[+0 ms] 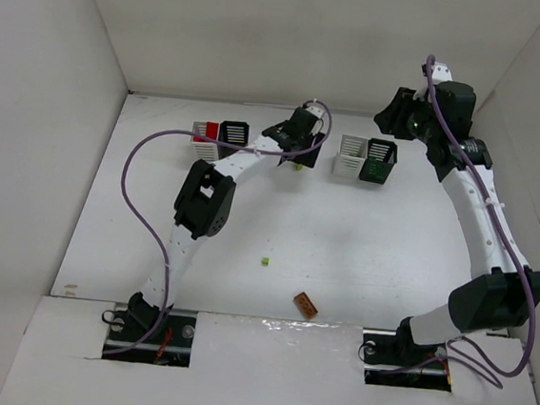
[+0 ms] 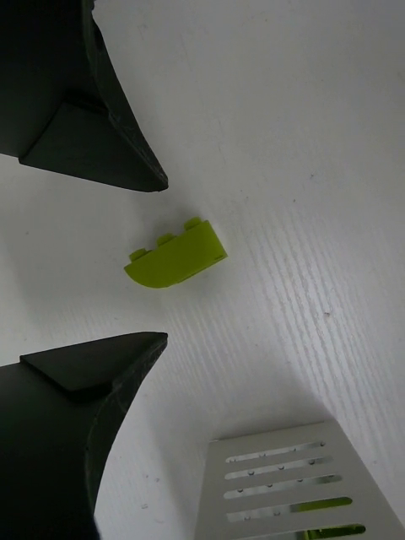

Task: Sort the legos into containers by color

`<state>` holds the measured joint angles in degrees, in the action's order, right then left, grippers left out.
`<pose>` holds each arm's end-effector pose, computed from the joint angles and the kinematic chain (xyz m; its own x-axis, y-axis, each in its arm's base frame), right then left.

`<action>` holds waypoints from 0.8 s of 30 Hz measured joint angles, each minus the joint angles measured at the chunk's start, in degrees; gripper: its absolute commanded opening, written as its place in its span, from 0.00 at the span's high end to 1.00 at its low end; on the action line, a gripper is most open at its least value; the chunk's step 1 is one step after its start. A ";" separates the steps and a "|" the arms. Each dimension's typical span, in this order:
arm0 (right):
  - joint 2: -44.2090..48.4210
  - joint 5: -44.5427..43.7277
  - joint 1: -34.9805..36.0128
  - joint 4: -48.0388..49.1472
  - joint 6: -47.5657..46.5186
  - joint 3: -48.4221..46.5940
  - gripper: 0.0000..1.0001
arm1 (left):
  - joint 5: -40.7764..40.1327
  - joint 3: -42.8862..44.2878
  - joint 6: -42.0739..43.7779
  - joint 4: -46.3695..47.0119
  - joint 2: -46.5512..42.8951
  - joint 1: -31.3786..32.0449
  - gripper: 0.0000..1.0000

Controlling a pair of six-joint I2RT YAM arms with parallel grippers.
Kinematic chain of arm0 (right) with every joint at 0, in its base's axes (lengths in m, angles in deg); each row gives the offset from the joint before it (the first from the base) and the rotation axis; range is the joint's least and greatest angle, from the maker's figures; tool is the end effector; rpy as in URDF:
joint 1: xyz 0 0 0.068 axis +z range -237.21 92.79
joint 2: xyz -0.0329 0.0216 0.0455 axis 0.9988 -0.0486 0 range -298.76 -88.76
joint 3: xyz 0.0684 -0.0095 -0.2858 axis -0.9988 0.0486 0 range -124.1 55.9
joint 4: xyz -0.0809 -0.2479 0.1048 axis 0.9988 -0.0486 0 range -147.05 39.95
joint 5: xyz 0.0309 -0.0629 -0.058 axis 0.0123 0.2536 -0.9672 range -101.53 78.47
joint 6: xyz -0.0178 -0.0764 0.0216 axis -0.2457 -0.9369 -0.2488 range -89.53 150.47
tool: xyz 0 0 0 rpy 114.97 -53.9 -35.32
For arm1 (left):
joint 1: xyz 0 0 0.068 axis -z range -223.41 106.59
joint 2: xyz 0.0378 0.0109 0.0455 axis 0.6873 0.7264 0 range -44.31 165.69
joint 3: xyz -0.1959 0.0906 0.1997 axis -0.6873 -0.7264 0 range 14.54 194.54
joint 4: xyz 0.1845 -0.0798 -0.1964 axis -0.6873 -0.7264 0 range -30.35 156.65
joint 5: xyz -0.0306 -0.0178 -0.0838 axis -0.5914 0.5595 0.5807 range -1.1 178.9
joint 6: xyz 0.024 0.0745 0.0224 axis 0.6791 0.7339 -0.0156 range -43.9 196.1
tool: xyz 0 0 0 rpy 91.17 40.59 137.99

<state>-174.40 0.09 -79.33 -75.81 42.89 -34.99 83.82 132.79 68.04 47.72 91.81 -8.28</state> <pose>0.3859 0.0677 0.4325 -0.4081 0.1563 -0.8995 -0.2391 0.9325 0.2705 0.5049 -0.3478 0.2008 -0.5573 0.2213 -0.8003 0.4413 0.8954 -0.0597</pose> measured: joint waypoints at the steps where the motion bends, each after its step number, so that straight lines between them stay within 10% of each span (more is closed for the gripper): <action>1: 0.00 0.48 -0.20 -0.02 0.07 0.00 0.53 | -0.11 0.35 0.02 0.13 0.50 0.00 0.37; 8: -0.35 2.54 -1.99 0.00 0.96 0.00 0.53 | -1.16 0.50 0.04 -0.09 3.19 0.00 0.44; 17: -0.59 4.24 -2.29 0.07 1.18 0.15 0.53 | -1.73 0.50 0.37 -0.09 3.34 0.00 0.96; 24: -0.59 4.72 -2.29 0.04 1.31 0.92 0.53 | -1.11 -3.52 1.29 0.83 0.24 0.00 1.00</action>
<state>-174.99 4.81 -81.63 -75.77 44.20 -34.07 82.71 129.27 69.33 48.55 92.05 -8.28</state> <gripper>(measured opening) 0.470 0.237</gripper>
